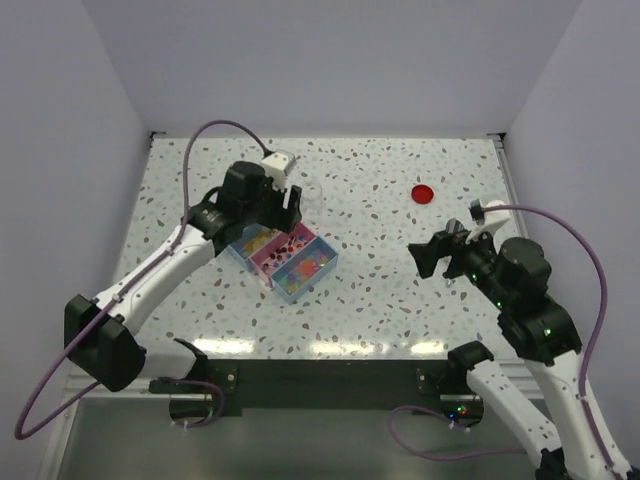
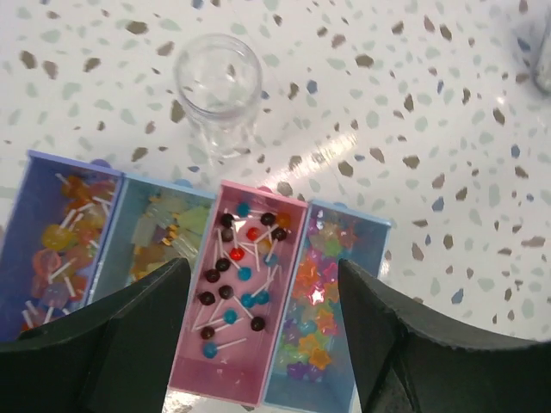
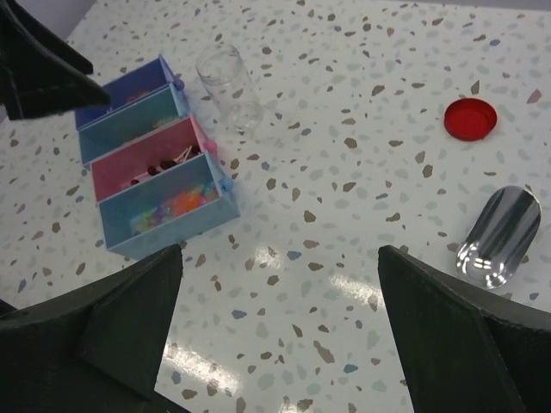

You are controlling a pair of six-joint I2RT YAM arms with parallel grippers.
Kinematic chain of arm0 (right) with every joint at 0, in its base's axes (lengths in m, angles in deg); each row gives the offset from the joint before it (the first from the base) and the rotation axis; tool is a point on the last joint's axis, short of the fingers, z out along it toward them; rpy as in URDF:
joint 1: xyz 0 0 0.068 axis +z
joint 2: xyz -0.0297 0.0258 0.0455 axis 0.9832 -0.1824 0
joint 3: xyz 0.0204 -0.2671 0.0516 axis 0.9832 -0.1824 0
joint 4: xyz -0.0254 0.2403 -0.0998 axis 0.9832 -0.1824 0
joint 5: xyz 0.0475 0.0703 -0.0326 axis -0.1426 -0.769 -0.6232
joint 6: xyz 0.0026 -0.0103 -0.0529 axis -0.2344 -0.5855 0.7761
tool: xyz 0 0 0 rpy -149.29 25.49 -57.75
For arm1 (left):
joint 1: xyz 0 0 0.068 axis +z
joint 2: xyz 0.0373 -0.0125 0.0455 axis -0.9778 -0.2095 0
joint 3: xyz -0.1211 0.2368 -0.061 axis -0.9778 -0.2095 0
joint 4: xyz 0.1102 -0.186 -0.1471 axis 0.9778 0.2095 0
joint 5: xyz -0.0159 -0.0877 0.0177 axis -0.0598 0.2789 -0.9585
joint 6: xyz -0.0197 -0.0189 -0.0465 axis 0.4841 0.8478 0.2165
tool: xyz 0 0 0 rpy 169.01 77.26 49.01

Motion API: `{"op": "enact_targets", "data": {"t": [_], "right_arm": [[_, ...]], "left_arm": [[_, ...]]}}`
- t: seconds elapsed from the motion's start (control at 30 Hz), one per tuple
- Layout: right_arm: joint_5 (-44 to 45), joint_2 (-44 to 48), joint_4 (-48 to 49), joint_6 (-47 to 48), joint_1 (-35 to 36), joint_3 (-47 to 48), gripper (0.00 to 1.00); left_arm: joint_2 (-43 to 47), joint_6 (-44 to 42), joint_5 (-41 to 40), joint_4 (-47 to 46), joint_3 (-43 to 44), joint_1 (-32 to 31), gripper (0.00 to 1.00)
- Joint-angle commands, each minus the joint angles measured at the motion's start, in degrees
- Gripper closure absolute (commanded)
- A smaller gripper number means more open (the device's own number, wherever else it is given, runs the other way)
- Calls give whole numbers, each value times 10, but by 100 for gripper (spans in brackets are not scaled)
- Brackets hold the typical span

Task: Pack the candies
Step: Move the storage box to the center of the board, then pick up the packing bottle from the center of the board.

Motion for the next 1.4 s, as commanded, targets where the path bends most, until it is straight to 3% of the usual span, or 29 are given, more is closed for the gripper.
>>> {"op": "enact_targets", "data": {"t": [0.0, 0.17, 0.37, 0.57, 1.0, 1.37], "right_arm": [[-16, -76, 18, -3, 2, 38, 1], [-46, -190, -46, 0, 3, 108, 1], [-22, -203, -86, -6, 2, 100, 1], [-28, -178, -101, -12, 3, 78, 1], [-11, -154, -120, -11, 3, 65, 1], [2, -144, -122, -19, 2, 59, 1]], "left_arm": [[-15, 55, 5, 6, 55, 47, 27], [-106, 48, -22, 60, 181, 62, 39], [-214, 63, -1, 58, 248, 62, 52], [-274, 74, -23, 46, 286, 62, 58], [-389, 66, -53, 56, 362, 61, 59], [-417, 43, -52, 76, 409, 35, 91]]}}
